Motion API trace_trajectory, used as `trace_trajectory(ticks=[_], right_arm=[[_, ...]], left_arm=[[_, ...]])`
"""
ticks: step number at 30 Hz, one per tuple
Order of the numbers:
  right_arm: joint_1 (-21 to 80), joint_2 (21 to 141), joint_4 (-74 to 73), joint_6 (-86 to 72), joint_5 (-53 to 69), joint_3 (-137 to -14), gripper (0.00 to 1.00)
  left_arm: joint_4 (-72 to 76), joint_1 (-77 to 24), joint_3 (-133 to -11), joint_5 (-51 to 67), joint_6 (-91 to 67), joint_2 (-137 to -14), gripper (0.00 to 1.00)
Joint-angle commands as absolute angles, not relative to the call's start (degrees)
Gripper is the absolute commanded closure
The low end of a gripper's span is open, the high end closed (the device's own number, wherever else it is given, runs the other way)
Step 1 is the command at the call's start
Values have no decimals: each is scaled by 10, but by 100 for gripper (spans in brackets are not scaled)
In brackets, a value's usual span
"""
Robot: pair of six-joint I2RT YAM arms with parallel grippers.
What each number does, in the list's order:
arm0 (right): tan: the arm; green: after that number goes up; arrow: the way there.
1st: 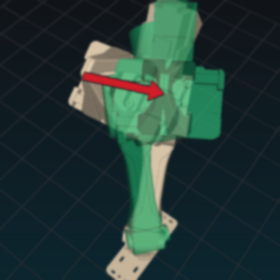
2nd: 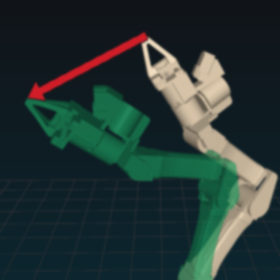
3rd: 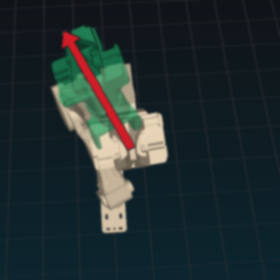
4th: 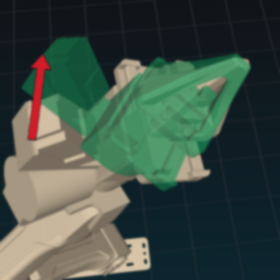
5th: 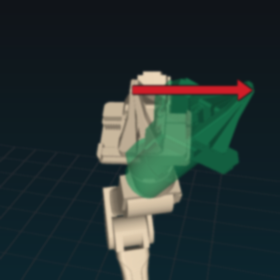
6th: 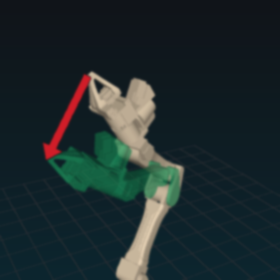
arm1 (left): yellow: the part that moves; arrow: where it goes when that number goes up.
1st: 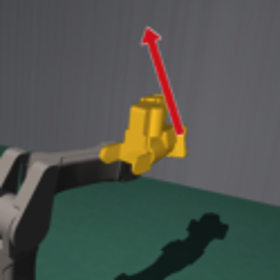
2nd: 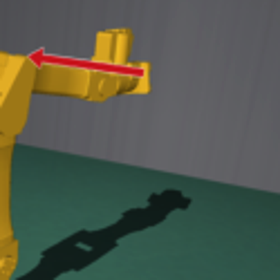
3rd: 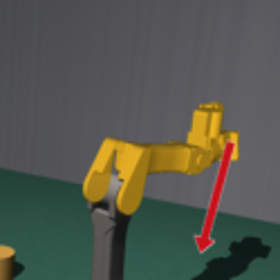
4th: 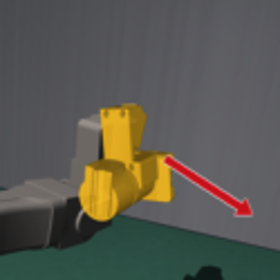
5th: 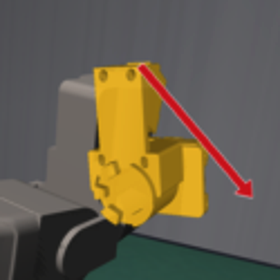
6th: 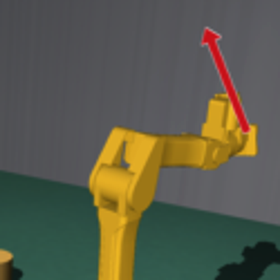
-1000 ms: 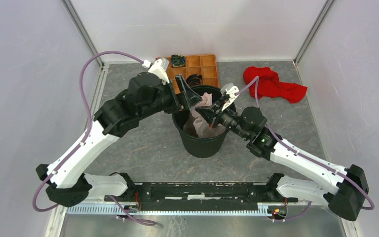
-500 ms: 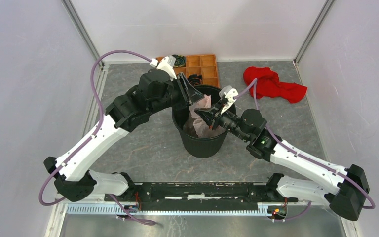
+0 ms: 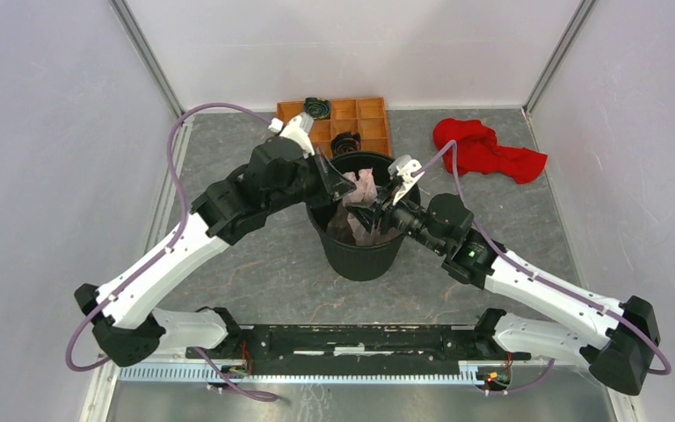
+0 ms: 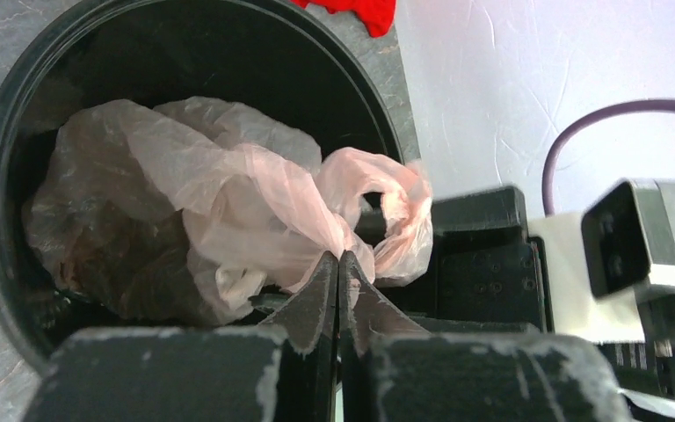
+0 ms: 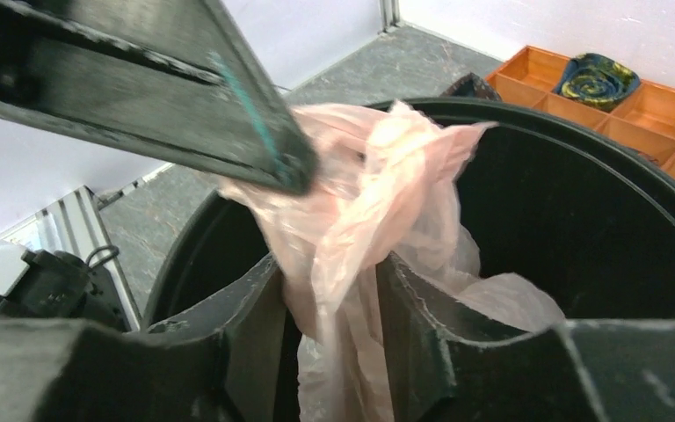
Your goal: Put the trash bags into the trash bin
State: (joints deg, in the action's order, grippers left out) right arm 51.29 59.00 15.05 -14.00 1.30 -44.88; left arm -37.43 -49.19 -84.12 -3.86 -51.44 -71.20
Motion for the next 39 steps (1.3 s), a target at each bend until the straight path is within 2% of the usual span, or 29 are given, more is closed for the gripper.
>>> trace_trajectory(ticks=[1, 4, 12, 18, 23, 29, 30, 34, 35, 37, 38, 39], right_arm=[[515, 555, 76, -133, -14, -482, 43], [516, 538, 44, -129, -22, -482, 30], [516, 513, 1, -111, -84, -509, 22], [516, 564, -14, -83, -51, -556, 23], [520, 605, -33, -54, -52, -600, 37], [528, 639, -34, -34, -62, -623, 35], [528, 641, -33, -38, -74, -623, 38], [528, 607, -29, -74, -168, -606, 59], [529, 586, -19, -81, -188, -594, 66], [528, 544, -4, -92, -212, -567, 93], [528, 520, 17, -96, -213, -551, 99], [528, 504, 25, -100, -203, -542, 99]], left_arm=[[-319, -486, -803, -32, -472, -642, 98], [-303, -487, -769, -47, -477, -602, 98], [-308, -487, -744, -60, -459, -555, 98], [-308, -487, -744, -44, -453, -556, 98], [-311, -487, -745, -36, -450, -556, 98], [-330, -487, -759, -46, -440, -556, 98], [-334, -487, -762, -50, -437, -556, 98], [-389, -487, -784, -103, -417, -552, 98], [-411, -486, -790, -126, -410, -548, 98], [-458, -487, -796, -177, -393, -540, 98], [-484, -487, -799, -211, -383, -536, 98], [-510, -487, -800, -246, -377, -533, 98]])
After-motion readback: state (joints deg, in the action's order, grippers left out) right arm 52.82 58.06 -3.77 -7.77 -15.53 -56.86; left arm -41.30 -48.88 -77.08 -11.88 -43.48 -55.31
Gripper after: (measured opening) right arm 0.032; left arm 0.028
